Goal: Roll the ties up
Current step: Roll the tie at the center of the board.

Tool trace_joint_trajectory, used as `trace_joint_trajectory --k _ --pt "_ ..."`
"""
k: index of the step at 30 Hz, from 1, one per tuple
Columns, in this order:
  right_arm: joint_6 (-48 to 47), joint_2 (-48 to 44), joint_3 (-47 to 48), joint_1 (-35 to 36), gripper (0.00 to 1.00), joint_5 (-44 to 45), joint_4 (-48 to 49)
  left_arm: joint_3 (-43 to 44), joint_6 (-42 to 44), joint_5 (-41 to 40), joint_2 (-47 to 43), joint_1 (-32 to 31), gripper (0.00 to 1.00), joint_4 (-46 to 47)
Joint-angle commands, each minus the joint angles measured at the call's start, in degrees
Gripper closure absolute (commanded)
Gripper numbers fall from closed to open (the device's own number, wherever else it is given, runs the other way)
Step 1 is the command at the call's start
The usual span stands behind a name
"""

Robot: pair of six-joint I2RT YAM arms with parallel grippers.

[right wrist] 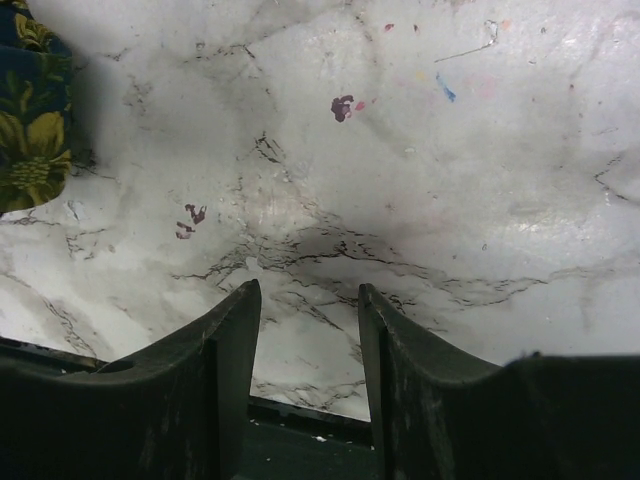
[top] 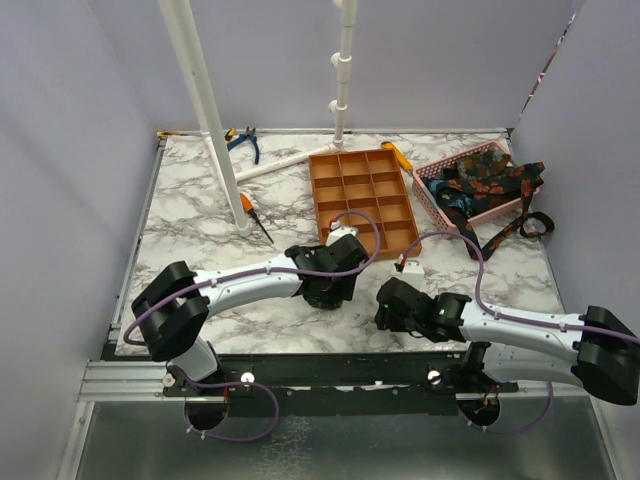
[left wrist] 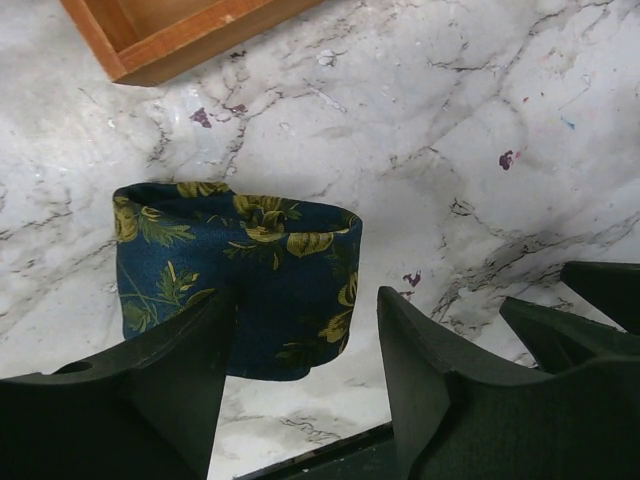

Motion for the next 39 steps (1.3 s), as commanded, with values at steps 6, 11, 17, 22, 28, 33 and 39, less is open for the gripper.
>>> trace_joint_trajectory --k 6,11,17,22,28,33,39 --pt "1.43 -2.75 -1.79 0.42 0.50 -1.03 3.71 -4.22 -0.54 5.63 3.61 -0.46 0.35 6.90" --pt "1.32 -3.35 -1.73 0.38 0.47 -1.02 4.02 -4.65 -0.31 5.45 3.83 -0.61 0.29 7.55" --pt "0.83 -3.31 -0.76 0.42 0.44 -0.65 3.72 -4.60 -0.11 5.23 -0.14 -0.61 0.21 7.44" --pt "-0.03 -3.76 0.47 0.42 0.41 0.42 3.07 -5.39 -0.11 4.78 -3.95 -0.57 0.18 6.97" --pt "-0.69 -4.18 1.54 0.42 0.39 0.59 2.44 -6.72 -0.37 3.69 -8.61 -0.41 0.18 5.85" --pt "-1.22 -5.44 3.93 0.27 0.37 -1.23 2.68 -7.83 -0.02 -0.22 -14.76 0.64 0.17 4.27" --pt "-3.48 -10.78 5.10 -0.97 0.23 -3.64 9.29 -12.90 1.21 -4.52 -27.42 7.01 0.13 7.93"
